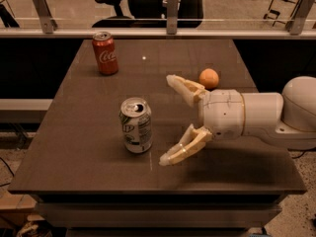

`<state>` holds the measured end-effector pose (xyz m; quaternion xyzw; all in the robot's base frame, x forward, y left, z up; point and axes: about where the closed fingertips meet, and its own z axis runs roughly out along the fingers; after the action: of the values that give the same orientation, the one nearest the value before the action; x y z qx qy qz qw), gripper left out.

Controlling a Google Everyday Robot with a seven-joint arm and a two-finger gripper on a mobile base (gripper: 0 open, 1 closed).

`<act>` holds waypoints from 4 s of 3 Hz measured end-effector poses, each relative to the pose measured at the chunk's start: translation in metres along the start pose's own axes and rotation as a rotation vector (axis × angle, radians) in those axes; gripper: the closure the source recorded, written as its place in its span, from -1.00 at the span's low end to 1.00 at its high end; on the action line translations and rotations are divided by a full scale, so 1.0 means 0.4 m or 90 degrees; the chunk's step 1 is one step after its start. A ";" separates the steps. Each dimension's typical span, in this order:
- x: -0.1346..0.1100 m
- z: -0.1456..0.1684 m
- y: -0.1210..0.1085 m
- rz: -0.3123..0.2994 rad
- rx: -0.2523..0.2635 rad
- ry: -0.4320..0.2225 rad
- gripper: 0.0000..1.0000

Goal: Knock 7up can over

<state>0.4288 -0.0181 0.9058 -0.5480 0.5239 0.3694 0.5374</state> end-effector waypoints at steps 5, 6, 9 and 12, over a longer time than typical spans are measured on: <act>-0.007 0.170 0.068 0.049 -0.150 -0.044 -1.00; -0.013 0.191 0.070 0.043 -0.163 -0.051 -0.65; -0.024 0.201 0.079 0.038 -0.170 -0.050 0.76; -0.038 0.169 0.064 0.037 -0.156 -0.004 1.00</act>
Offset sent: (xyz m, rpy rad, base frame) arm -0.0107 0.0391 -0.0219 0.0411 0.1456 0.1830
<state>0.4120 0.0538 0.9053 -0.5931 0.4889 0.4477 0.4570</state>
